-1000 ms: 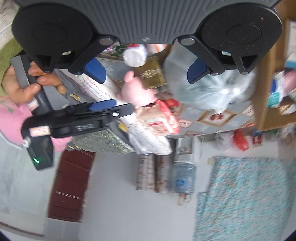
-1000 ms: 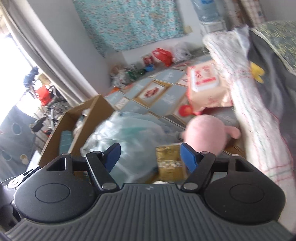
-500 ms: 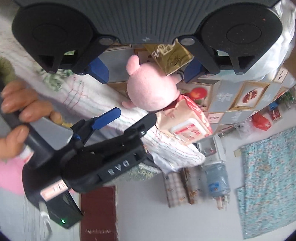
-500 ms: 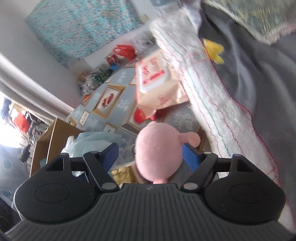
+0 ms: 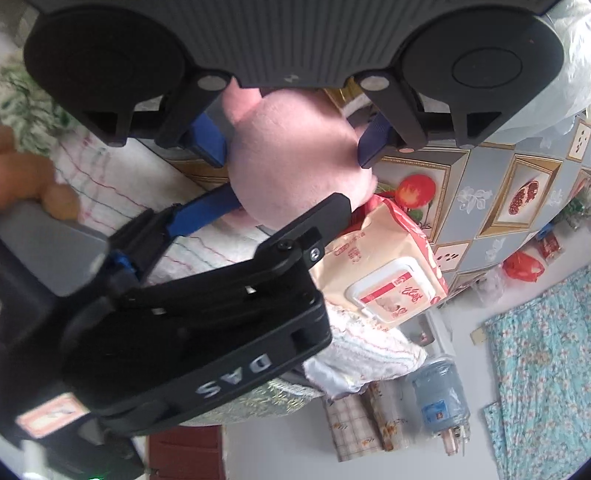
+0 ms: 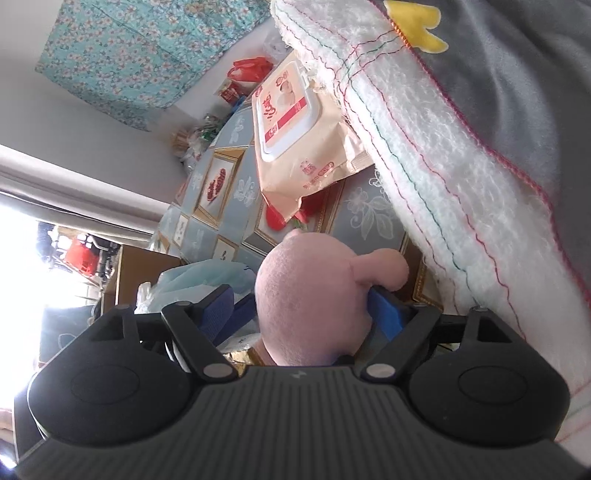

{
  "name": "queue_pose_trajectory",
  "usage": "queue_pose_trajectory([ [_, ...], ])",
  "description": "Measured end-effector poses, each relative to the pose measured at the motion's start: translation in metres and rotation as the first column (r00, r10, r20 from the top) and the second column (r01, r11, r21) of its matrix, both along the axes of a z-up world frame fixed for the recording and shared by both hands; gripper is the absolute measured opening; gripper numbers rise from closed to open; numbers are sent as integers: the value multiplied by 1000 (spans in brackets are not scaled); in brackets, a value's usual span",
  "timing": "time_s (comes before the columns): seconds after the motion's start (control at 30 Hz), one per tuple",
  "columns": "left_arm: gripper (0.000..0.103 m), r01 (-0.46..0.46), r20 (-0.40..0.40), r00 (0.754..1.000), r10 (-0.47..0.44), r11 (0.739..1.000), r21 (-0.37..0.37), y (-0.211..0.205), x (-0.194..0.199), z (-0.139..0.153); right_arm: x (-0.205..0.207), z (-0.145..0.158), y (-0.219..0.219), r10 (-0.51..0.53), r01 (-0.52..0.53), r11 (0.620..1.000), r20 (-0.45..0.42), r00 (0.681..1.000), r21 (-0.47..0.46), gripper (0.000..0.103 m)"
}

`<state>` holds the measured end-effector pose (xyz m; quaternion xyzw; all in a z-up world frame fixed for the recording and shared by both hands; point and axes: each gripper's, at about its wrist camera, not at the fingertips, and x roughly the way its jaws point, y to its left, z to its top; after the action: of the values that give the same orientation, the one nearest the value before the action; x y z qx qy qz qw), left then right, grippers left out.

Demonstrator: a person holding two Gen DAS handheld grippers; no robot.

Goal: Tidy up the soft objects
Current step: 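Close the right gripper on the pink plush pig and lift it, then carry the plush pig over the cardboard box and lower it inside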

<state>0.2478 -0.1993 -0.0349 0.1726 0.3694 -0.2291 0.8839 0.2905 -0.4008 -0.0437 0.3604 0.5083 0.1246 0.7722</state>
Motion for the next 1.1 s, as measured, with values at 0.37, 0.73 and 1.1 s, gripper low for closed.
queue_pose_trajectory([
  [0.37,73,-41,-7,999,41,993,-113,11,2,12,-7,10,-12,-19,14,997,62,998,75,83],
  [0.73,73,-73,108,988,115,939,-337,54,-51,84,-55,101,16,26,-38,999,283,959,37,83],
  [1.1,72,-229,248,893,376,853,-468,151,-149,141,-101,180,131,258,-283,959,468,845,-17,86],
])
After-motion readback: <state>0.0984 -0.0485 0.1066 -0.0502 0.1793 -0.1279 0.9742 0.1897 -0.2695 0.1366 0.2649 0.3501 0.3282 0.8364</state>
